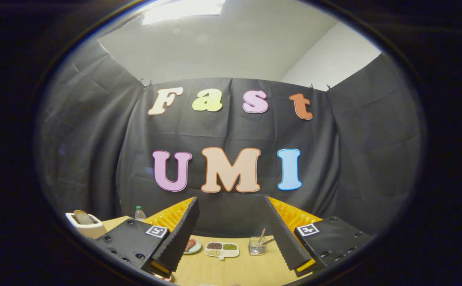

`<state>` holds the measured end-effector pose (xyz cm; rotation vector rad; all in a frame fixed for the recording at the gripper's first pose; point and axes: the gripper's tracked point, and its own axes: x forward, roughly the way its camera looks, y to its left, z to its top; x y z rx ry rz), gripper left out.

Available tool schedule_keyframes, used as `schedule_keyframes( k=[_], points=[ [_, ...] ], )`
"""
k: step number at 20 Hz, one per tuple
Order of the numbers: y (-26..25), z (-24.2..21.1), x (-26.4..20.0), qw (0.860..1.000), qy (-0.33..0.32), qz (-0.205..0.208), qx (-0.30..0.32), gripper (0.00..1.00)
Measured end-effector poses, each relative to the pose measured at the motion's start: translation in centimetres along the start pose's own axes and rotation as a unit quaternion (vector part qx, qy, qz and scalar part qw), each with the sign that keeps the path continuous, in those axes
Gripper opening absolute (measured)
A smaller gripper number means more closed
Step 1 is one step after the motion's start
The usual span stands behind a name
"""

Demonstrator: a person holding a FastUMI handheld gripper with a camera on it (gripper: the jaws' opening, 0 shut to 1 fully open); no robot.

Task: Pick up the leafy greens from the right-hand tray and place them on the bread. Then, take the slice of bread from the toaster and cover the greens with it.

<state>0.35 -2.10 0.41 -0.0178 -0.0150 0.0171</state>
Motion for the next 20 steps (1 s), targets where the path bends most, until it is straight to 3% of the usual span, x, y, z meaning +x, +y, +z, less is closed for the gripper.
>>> schedule_keyframes(
  k=[12,16,20],
  points=[
    [-1.7,-5.2,0.3,0.996,0.062,0.052,-0.036,1.0],
    [-1.8,-8.6,0.3,0.989,0.104,0.092,-0.06,1.0],
    [-1.1,-12.4,-0.6,0.971,0.152,0.156,-0.099,1.0]
  ],
)
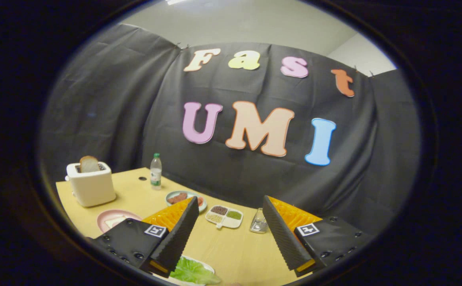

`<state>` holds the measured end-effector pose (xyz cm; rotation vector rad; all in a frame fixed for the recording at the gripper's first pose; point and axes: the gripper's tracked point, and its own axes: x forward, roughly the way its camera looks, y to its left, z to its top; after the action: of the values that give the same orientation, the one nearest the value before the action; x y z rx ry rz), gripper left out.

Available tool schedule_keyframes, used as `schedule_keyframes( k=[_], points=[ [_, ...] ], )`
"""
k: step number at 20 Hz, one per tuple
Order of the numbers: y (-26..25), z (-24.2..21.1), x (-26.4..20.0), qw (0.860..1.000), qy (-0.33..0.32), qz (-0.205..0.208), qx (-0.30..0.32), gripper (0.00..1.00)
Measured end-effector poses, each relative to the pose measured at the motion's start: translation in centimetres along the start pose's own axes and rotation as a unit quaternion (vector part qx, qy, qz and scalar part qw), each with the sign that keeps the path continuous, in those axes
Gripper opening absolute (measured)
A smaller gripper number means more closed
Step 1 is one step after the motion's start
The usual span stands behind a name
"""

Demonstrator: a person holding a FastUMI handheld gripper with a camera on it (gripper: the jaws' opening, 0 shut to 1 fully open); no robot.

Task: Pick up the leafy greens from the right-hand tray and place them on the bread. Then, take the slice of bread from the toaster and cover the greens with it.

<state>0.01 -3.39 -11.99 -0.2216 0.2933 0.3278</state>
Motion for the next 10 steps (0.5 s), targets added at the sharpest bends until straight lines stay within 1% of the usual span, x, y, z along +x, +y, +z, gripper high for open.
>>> schedule_keyframes(
  k=[5,8,10],
  points=[
    [2.5,-3.4,0.8,0.997,0.029,0.065,-0.03,1.0],
    [3.7,-6.2,1.3,0.991,0.061,0.106,-0.051,1.0],
    [4.5,-8.6,1.4,0.985,0.089,0.137,-0.06,1.0]
  ],
)
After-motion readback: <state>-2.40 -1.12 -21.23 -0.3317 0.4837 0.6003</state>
